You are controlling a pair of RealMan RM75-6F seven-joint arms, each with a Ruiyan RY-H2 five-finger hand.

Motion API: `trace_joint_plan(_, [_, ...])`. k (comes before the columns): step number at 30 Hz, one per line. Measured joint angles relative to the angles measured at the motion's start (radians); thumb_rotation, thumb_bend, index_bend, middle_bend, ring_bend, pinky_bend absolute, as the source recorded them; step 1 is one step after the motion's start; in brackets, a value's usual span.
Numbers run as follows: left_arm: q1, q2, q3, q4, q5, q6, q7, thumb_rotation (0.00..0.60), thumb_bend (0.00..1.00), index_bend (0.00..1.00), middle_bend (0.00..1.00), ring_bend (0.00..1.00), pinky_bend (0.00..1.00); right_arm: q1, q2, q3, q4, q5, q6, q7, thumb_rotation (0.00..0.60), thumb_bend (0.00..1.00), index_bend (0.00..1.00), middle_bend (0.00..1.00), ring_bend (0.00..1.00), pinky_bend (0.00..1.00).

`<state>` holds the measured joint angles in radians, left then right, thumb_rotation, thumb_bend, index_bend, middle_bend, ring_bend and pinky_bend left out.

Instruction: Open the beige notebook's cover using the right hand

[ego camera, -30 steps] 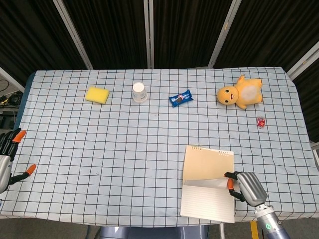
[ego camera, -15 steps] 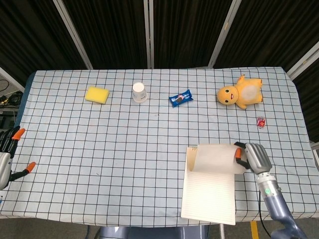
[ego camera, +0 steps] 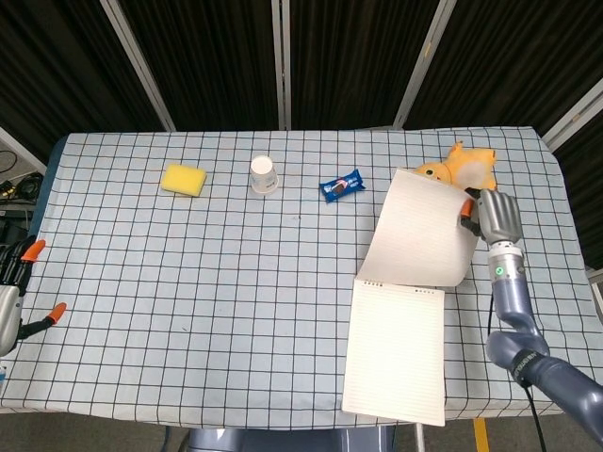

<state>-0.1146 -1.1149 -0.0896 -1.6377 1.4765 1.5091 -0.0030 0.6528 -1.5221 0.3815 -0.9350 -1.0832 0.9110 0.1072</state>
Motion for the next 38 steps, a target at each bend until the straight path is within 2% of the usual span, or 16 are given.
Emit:
trace_joint_plan(1, [0.0, -0.002, 0.0, 0.004, 0.001, 0.001, -0.001, 0.6, 0.24, 0.0, 0.0, 0.0, 0.0, 0.017, -0.017, 0.007, 0.039, 0.004, -0.009, 0.003, 0.6, 0.52, 0.54, 0.56, 0.45, 0.46])
trace_joint_plan(3, [-0.001, -0.008, -0.002, 0.013, 0.001, 0.004, 0.002, 0.6, 0.24, 0.0, 0.0, 0.0, 0.0, 0.055, -0.056, 0.018, 0.123, 0.008, -0.032, 0.017, 0.6, 0.41, 0.32, 0.29, 0.19, 0.22])
trace_joint_plan(5, [-0.002, -0.013, -0.005, 0.019, 0.0, 0.007, 0.004, 0.6, 0.24, 0.0, 0.0, 0.0, 0.0, 0.085, -0.082, 0.023, 0.182, 0.01, -0.07, 0.037, 0.6, 0.31, 0.11, 0.08, 0.03, 0.04])
trace_joint_plan(6, [-0.002, -0.015, -0.006, 0.022, -0.002, 0.007, 0.004, 0.6, 0.24, 0.0, 0.0, 0.0, 0.0, 0.093, -0.087, 0.023, 0.194, 0.011, -0.091, 0.046, 0.6, 0.27, 0.04, 0.02, 0.0, 0.01])
trace_joint_plan(9, [-0.005, -0.017, -0.006, 0.027, -0.007, -0.003, 0.005, 0.6, 0.24, 0.0, 0.0, 0.0, 0.0, 0.108, -0.089, 0.02, 0.202, 0.012, -0.163, 0.061, 0.6, 0.21, 0.0, 0.0, 0.0, 0.0])
trace_joint_plan(12, [-0.009, -0.02, -0.002, 0.031, -0.009, -0.016, 0.008, 0.6, 0.24, 0.0, 0.0, 0.0, 0.0, 0.108, -0.085, 0.011, 0.206, 0.009, -0.176, 0.056, 0.6, 0.16, 0.0, 0.0, 0.0, 0.0])
trace_joint_plan(19, [-0.009, -0.014, -0.002, 0.025, 0.002, -0.006, 0.007, 0.6, 0.24, 0.0, 0.0, 0.0, 0.0, 0.056, -0.038, 0.001, 0.142, 0.005, -0.081, 0.058, 0.6, 0.14, 0.0, 0.0, 0.0, 0.0])
trace_joint_plan(25, [-0.008, -0.011, 0.004, 0.028, 0.007, -0.005, 0.026, 0.6, 0.24, 0.0, 0.0, 0.0, 0.0, -0.059, 0.046, -0.036, -0.035, -0.046, 0.063, 0.085, 0.6, 0.13, 0.0, 0.0, 0.0, 0.0])
trace_joint_plan(28, [-0.008, -0.013, 0.008, 0.031, 0.006, -0.009, 0.045, 0.6, 0.24, 0.0, 0.0, 0.0, 0.0, -0.147, 0.1, -0.079, -0.15, -0.095, 0.173, 0.091, 0.6, 0.09, 0.0, 0.0, 0.0, 0.0])
trace_joint_plan(32, [-0.004, -0.017, 0.018, 0.039, 0.004, -0.016, 0.068, 0.6, 0.22, 0.0, 0.0, 0.0, 0.0, -0.28, 0.169, -0.169, -0.268, -0.17, 0.322, 0.07, 0.6, 0.08, 0.0, 0.0, 0.0, 0.0])
trace_joint_plan(38, [0.006, -0.022, 0.043, 0.049, 0.001, -0.03, 0.098, 0.6, 0.18, 0.0, 0.0, 0.0, 0.0, -0.426, 0.251, -0.318, -0.399, -0.253, 0.412, -0.005, 0.6, 0.07, 0.0, 0.0, 0.0, 0.0])
